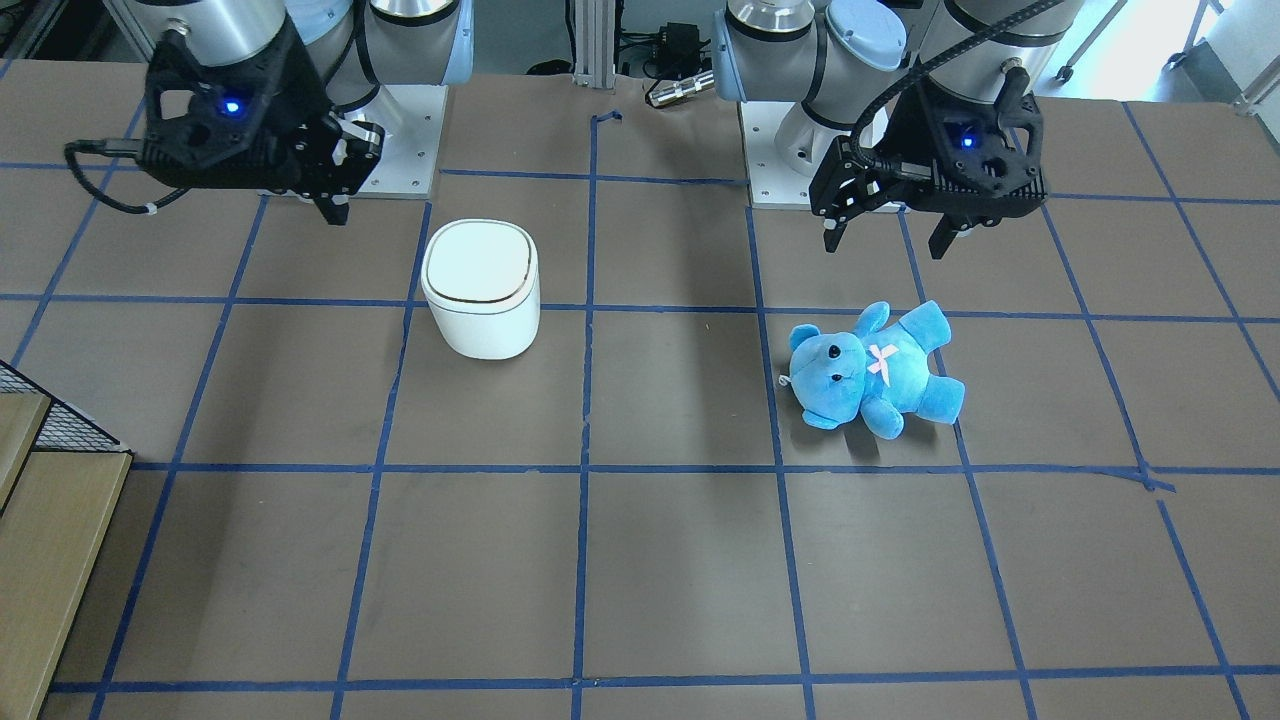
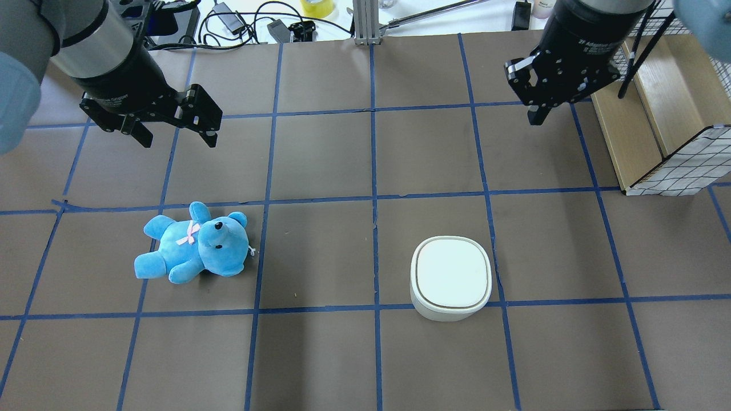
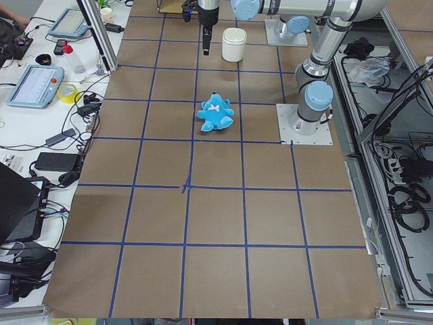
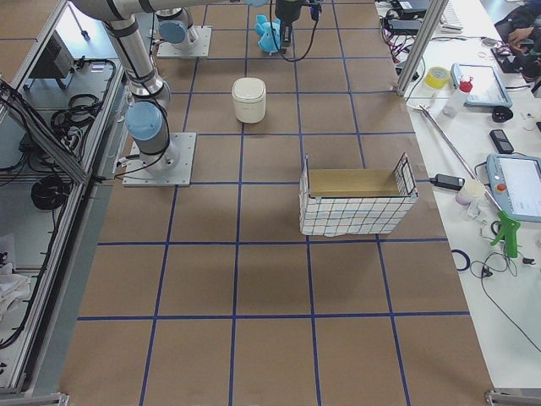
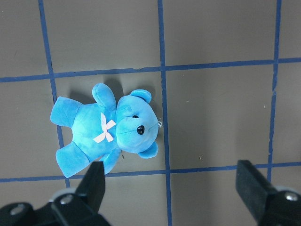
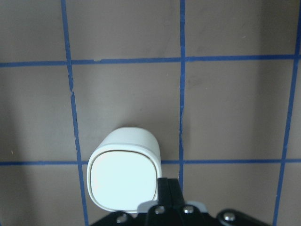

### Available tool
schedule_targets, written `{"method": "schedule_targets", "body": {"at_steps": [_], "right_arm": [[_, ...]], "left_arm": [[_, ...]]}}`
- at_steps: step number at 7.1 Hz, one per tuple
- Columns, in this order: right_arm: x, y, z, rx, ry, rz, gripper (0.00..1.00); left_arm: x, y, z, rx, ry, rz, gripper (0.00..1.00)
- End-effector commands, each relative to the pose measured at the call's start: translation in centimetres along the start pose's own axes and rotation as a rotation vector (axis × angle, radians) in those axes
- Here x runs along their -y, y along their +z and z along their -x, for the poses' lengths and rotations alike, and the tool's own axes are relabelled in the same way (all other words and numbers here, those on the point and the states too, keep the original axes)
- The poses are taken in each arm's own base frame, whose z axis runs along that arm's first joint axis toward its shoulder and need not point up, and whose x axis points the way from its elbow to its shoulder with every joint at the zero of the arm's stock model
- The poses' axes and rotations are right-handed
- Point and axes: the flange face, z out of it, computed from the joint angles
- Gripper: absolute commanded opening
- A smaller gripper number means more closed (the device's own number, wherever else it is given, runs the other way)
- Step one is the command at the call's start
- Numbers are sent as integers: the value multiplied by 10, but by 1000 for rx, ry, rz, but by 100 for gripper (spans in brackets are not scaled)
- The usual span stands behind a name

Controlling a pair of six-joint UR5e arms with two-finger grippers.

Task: Open trash can with right arm
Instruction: 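Move the right gripper down toward the white trash can lid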

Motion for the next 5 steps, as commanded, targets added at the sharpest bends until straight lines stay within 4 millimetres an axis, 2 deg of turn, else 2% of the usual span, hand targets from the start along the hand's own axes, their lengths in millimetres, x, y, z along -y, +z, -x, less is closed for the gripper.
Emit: {"method": "schedule_targets", "body": {"at_steps": [1, 2, 4, 5], "right_arm": [[-20, 62, 23, -13, -6, 91, 0], [-33, 87, 20, -10, -9, 71, 0], [-67, 155, 13, -16, -12, 24, 0], [-73, 181, 17, -10, -6, -8, 0]], "left_arm": [[0, 0, 0, 0, 0, 0, 100], [0, 0, 0, 0, 0, 0, 100], [0, 0, 0, 0, 0, 0, 100], [0, 0, 0, 0, 0, 0, 100]]}}
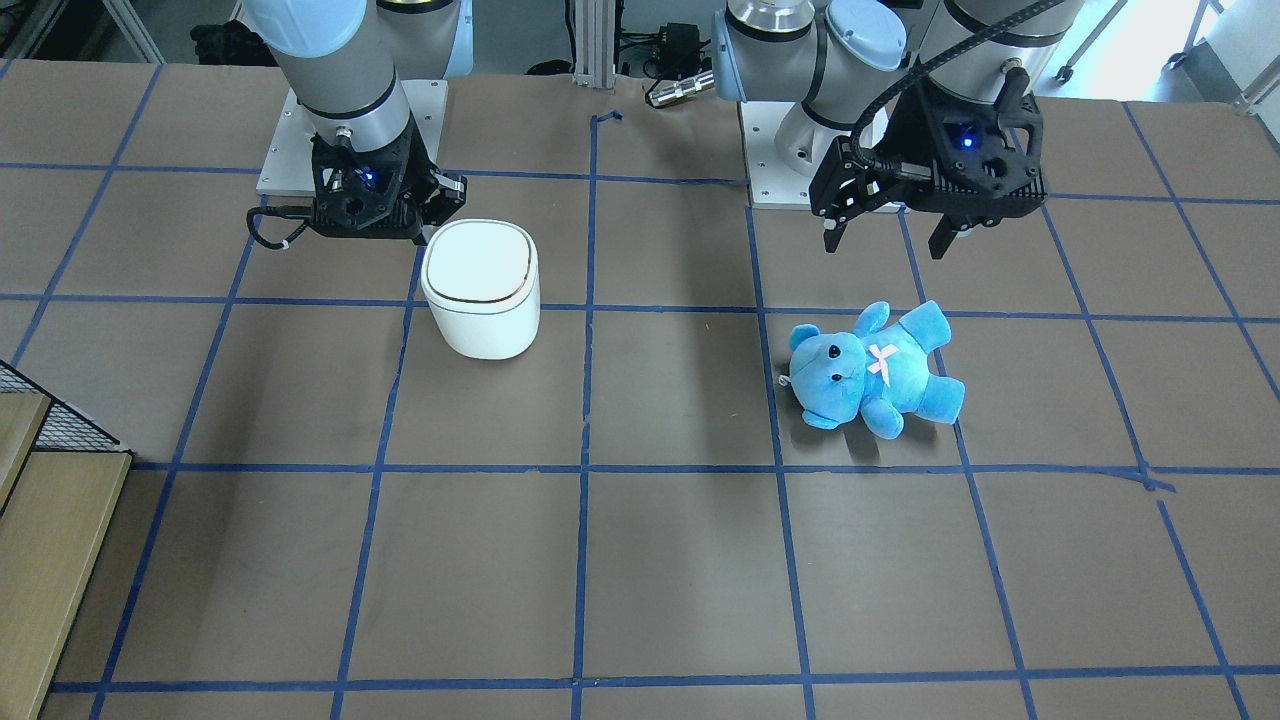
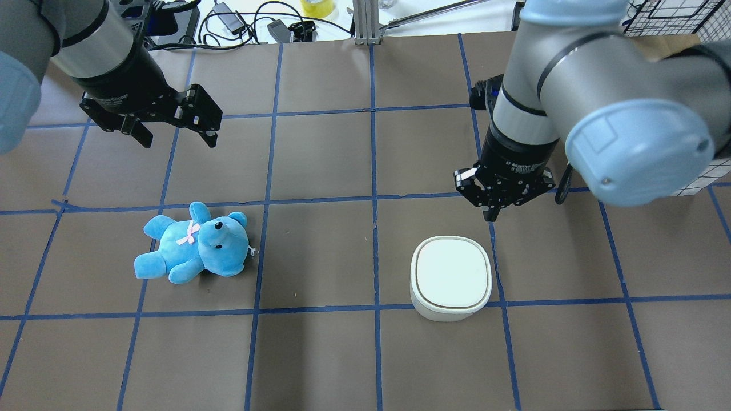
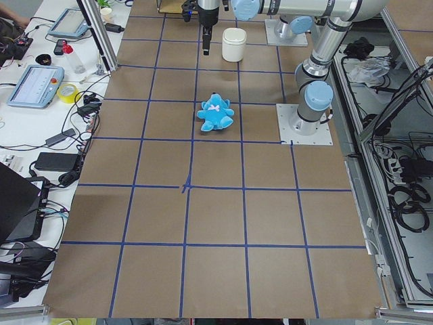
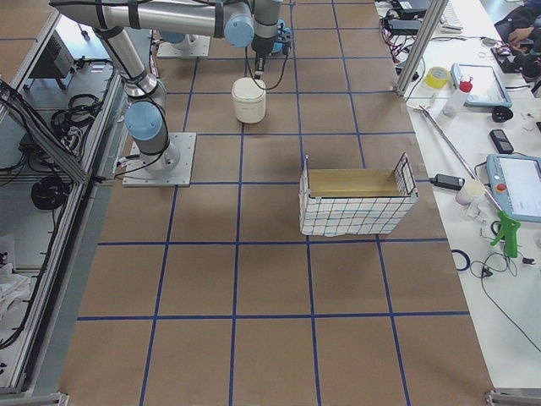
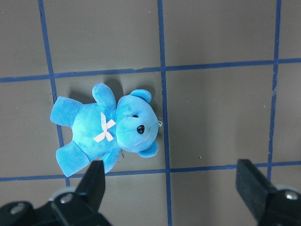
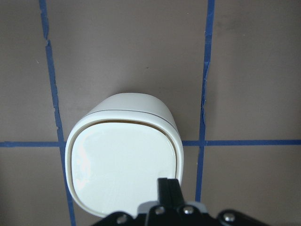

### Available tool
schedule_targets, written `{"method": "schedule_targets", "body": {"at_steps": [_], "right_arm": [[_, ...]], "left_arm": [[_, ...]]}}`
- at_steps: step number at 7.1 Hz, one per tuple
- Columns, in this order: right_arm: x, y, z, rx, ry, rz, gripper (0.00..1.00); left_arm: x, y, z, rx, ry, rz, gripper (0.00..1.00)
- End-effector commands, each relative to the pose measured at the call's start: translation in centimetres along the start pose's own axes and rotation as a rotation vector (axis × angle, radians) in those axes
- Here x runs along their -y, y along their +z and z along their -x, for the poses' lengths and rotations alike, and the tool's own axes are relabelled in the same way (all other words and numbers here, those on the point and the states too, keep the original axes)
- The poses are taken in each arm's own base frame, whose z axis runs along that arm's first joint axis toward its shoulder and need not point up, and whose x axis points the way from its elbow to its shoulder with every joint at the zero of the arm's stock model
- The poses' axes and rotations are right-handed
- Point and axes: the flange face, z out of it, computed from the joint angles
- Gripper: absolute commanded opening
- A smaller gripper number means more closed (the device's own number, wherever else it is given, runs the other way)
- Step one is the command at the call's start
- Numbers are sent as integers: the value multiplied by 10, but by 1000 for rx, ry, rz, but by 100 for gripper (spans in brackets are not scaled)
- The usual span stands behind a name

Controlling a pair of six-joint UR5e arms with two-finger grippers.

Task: Open trash can with right arm
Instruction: 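Move the right gripper down toward the white trash can lid, then press the right gripper down on the trash can lid to pop it open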

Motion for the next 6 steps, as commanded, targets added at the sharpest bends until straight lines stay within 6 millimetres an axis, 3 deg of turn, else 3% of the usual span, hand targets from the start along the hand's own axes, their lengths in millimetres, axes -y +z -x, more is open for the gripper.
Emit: {"method": "schedule_targets", "body": {"at_steps": [1, 2, 5, 6], "right_arm": [[-16, 51, 22, 0, -3, -74, 0], [-14, 66, 32, -27, -30, -46, 0], [-15, 68, 32, -38, -46, -40, 0], [-13, 63, 33, -37, -41, -45, 13]], "left_arm": [[0, 0, 0, 0, 0, 0, 100], [0, 0, 0, 0, 0, 0, 100], [0, 0, 0, 0, 0, 0, 100], [0, 0, 0, 0, 0, 0, 100]]}}
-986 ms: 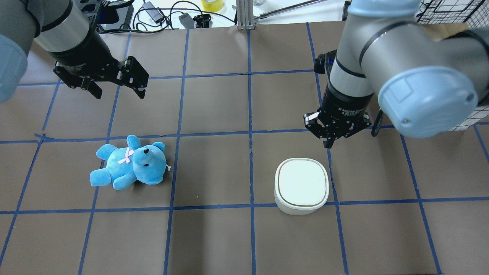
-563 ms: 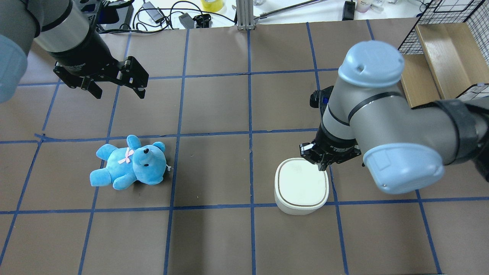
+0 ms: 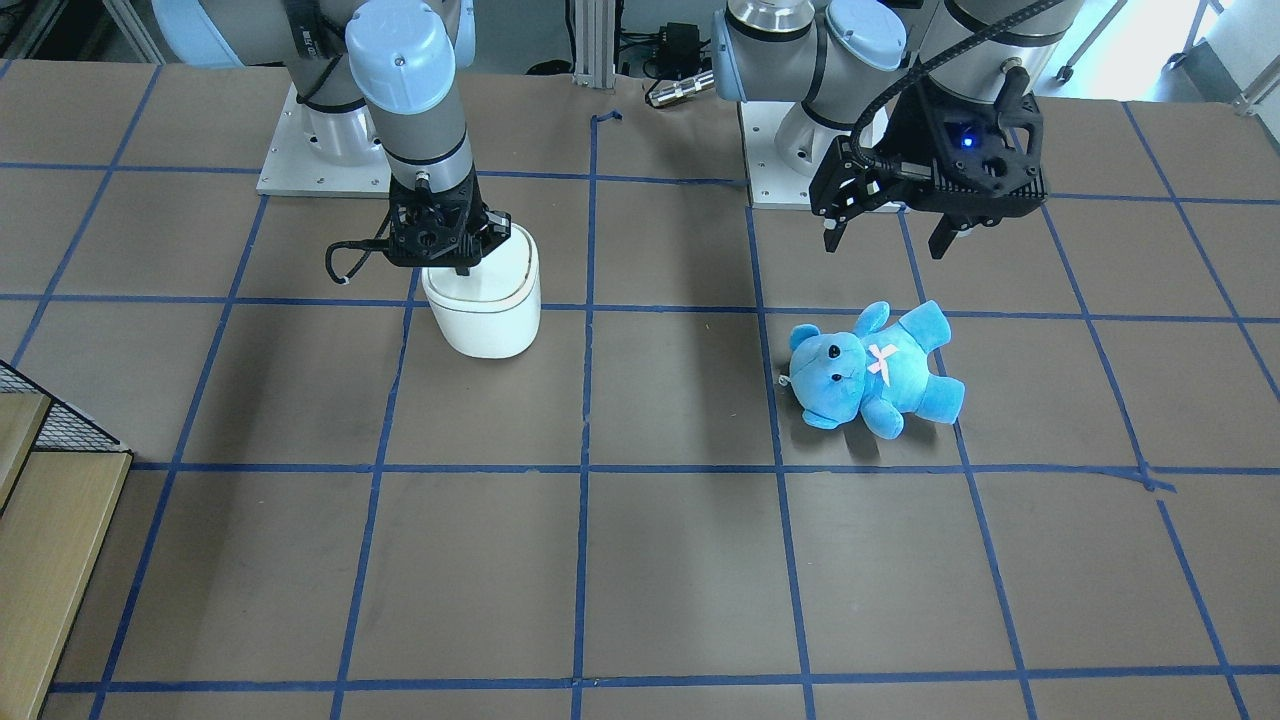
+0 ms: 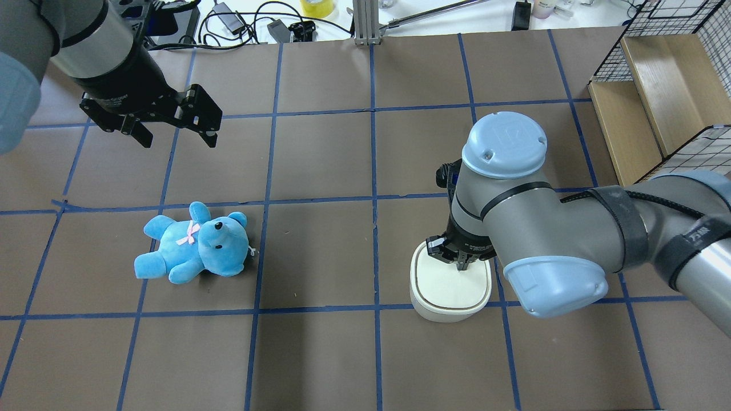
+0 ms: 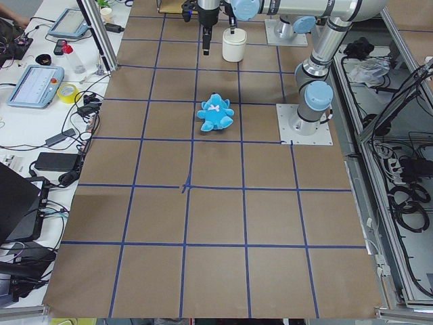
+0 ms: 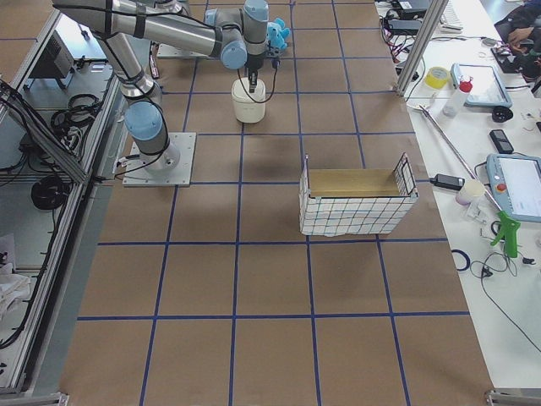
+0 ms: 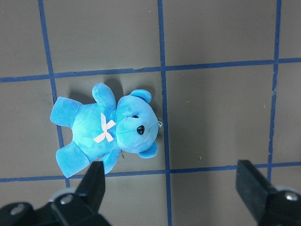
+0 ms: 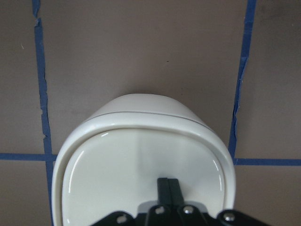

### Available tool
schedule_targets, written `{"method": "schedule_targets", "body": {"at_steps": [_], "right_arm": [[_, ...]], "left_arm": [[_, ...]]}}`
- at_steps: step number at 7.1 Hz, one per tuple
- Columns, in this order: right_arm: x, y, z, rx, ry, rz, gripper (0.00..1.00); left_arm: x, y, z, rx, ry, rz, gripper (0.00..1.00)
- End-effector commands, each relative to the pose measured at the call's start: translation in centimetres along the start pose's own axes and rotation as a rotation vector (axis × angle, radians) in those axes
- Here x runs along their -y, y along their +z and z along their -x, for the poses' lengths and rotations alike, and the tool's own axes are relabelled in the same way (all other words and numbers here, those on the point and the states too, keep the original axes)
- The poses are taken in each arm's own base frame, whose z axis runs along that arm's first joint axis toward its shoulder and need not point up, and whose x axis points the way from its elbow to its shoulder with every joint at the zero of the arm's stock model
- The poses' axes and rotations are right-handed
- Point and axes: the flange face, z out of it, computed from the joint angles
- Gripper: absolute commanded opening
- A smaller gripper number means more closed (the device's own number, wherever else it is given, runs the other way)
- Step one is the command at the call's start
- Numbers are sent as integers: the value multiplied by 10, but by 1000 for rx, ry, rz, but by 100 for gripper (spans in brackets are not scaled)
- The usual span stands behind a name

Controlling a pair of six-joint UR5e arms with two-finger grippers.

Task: Open trash can with right arm
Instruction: 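Press the right gripper down on the trash can lid to pop it open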

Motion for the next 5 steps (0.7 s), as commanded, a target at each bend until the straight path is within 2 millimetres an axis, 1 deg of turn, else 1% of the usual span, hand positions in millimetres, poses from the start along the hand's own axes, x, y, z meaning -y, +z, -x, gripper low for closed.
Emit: {"method": "schedule_targets", "body": {"at_steps": [1, 2, 3, 4, 5], "right_arm": [[-1, -9, 0, 0, 5, -12, 37], [-2, -2, -2, -16, 5, 0, 27], [0, -6, -2, -19, 2, -10, 26], [-1, -4, -3, -20, 4, -5, 6], [-2, -2, -2, -23, 2, -1, 0]], "left_arm": [[0, 0, 0, 0, 0, 0, 100], [0, 0, 0, 0, 0, 0, 100], [0, 0, 0, 0, 0, 0, 100], [0, 0, 0, 0, 0, 0, 100], [0, 0, 0, 0, 0, 0, 100]]}}
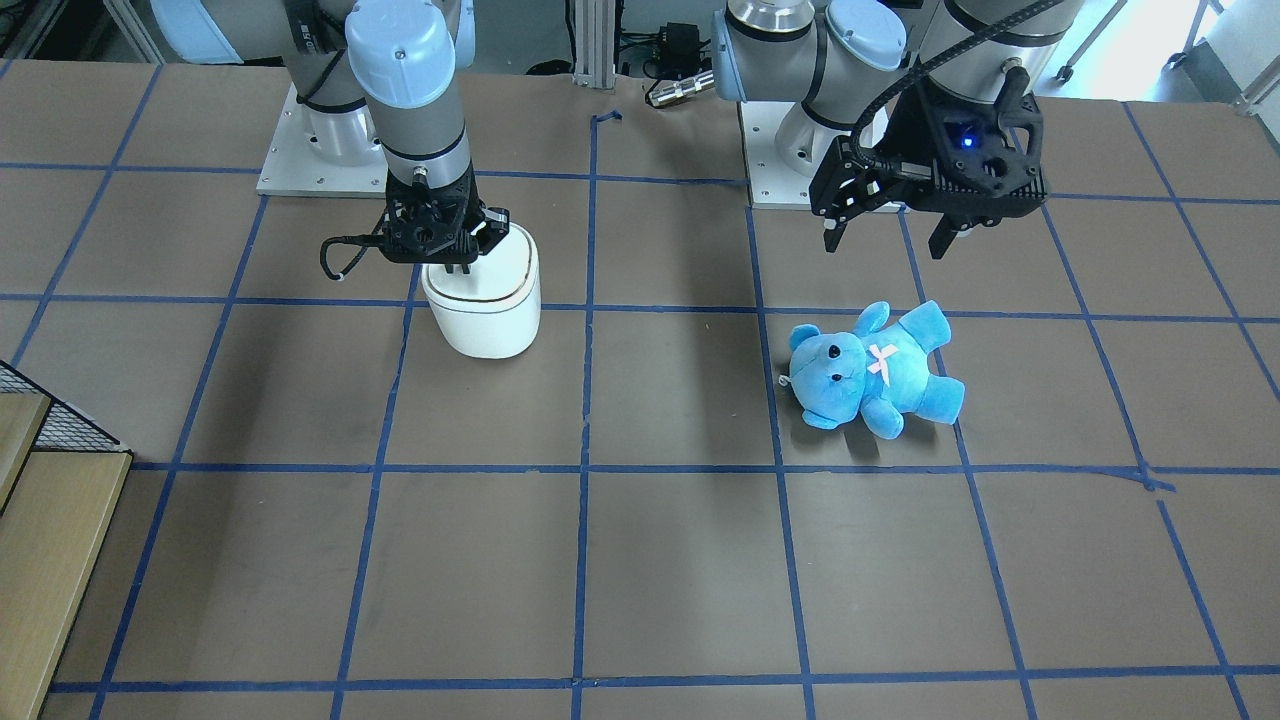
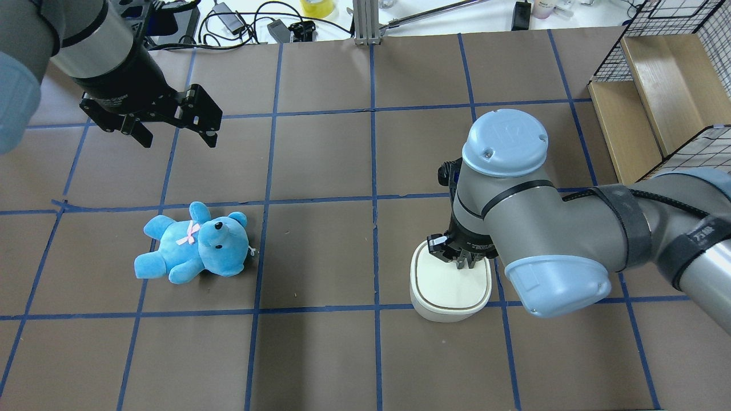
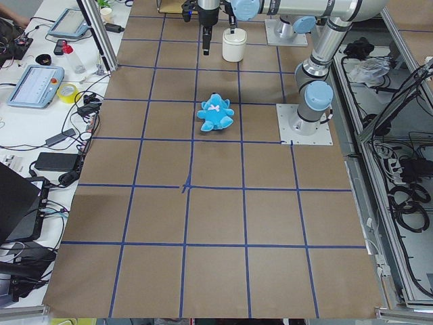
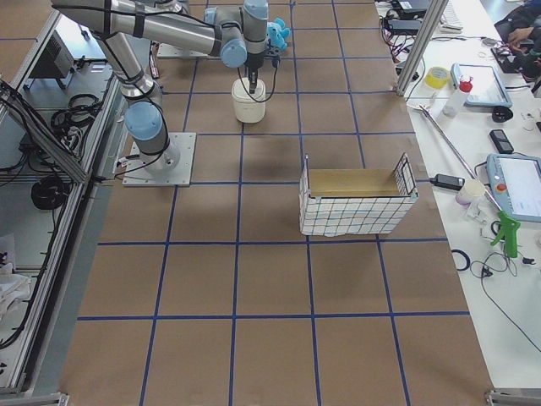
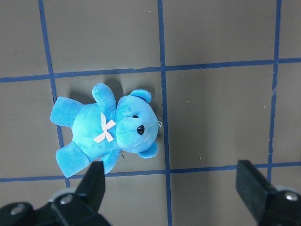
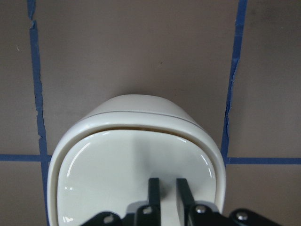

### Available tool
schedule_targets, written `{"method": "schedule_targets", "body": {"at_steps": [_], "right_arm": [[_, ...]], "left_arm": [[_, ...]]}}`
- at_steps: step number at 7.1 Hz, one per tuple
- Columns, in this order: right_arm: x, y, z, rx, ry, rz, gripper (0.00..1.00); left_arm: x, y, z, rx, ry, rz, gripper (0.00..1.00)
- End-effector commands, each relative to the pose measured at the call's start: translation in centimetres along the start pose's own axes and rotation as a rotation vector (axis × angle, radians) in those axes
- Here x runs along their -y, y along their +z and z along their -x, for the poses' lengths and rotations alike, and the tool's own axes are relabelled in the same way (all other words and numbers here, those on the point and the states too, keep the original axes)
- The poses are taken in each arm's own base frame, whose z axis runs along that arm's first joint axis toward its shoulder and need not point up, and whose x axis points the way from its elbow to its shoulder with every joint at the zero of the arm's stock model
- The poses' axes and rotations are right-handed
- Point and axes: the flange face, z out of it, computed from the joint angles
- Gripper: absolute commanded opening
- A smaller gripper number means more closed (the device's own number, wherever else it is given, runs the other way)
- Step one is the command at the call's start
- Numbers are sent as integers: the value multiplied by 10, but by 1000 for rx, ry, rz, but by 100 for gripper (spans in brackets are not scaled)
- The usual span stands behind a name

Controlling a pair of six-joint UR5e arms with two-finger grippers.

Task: Open trash can with right arm
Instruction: 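Press the right gripper down on the trash can lid to pop it open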

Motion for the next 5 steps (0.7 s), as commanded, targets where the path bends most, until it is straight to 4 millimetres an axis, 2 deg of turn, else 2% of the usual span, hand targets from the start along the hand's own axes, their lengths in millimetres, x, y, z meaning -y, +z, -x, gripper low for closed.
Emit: {"method": "schedule_targets", "body": {"at_steps": [1, 5], "right_arm": [[0, 2, 0, -2, -1, 4, 0], [0, 6, 0, -1, -2, 15, 0]], "left_arm": [[0, 0, 0, 0, 0, 0, 100], [0, 0, 0, 0, 0, 0, 100]]}}
